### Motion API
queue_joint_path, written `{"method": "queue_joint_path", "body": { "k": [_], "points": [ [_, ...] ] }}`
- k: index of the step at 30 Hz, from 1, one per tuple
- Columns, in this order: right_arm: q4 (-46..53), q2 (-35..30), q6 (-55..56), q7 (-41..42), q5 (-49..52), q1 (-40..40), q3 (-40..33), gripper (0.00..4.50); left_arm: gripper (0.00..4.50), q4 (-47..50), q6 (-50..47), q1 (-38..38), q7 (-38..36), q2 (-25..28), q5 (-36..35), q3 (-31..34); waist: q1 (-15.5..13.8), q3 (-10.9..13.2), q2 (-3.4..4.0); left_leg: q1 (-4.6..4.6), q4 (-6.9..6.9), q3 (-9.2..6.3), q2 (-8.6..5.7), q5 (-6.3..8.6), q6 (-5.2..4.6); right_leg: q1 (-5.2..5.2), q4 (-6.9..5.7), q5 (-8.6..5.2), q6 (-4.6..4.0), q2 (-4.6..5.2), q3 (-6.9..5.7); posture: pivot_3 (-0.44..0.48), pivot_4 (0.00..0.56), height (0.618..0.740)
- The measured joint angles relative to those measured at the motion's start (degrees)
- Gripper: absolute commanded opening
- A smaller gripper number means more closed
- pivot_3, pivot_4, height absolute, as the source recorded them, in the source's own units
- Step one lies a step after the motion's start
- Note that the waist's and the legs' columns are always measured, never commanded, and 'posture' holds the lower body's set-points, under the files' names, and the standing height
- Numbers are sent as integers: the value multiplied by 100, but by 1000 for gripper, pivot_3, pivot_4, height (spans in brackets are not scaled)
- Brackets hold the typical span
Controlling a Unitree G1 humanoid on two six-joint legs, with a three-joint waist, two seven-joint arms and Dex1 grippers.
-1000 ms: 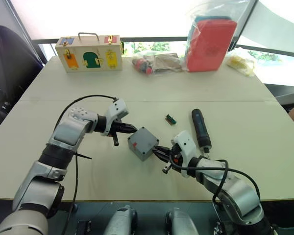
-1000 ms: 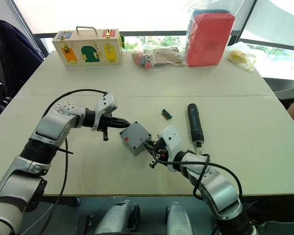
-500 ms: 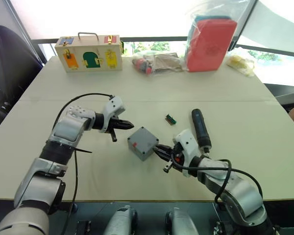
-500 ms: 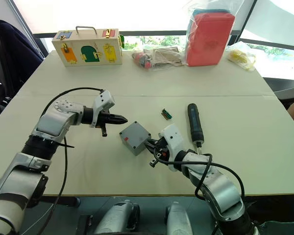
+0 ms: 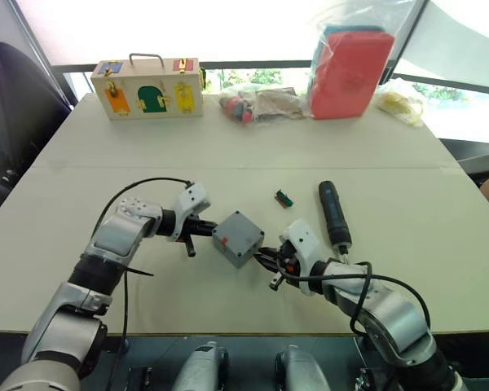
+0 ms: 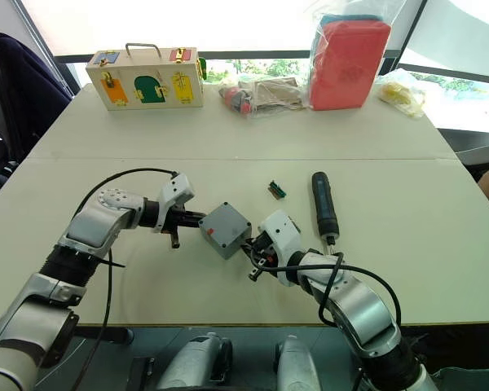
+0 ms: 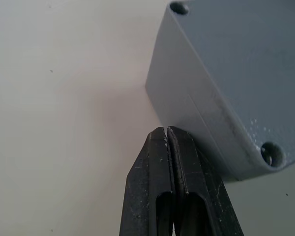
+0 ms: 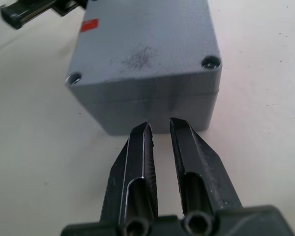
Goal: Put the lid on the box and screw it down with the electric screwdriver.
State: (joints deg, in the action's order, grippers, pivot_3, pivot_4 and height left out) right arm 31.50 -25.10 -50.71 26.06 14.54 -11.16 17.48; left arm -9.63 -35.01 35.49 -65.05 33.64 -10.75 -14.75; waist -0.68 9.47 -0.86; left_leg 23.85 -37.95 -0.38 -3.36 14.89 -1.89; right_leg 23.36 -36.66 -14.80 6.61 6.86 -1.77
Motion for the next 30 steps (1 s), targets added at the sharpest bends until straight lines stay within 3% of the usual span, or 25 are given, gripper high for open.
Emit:
{"method": "queue_joint_path", "body": {
  "k": [13, 26, 30],
  "points": [
    [-655, -319, 361, 499, -146, -379, 6, 571, 0, 1407, -1004, -709, 118, 334, -343, 137, 2, 2, 2, 1, 0, -2, 1, 0, 1, -1, 8, 2, -4, 1, 3, 0, 150, 740],
    [-803, -317, 477, 776, -148, -478, -174, 571, 0, 1548, -1029, -901, 367, 343, -493, 175, -2, 3, 4, 5, 1, -3, 2, 1, 2, -1, 19, 6, -10, 3, 3, 0, 150, 740],
    [-441, -396, 264, 742, 59, -219, -661, 571, 0, 1540, -978, -894, 431, 433, -717, 593, -4, 4, 6, 20, 1, -6, 3, 1, 2, 8, 24, 8, -13, 10, 2, 0, 150, 740]
  ]
}}
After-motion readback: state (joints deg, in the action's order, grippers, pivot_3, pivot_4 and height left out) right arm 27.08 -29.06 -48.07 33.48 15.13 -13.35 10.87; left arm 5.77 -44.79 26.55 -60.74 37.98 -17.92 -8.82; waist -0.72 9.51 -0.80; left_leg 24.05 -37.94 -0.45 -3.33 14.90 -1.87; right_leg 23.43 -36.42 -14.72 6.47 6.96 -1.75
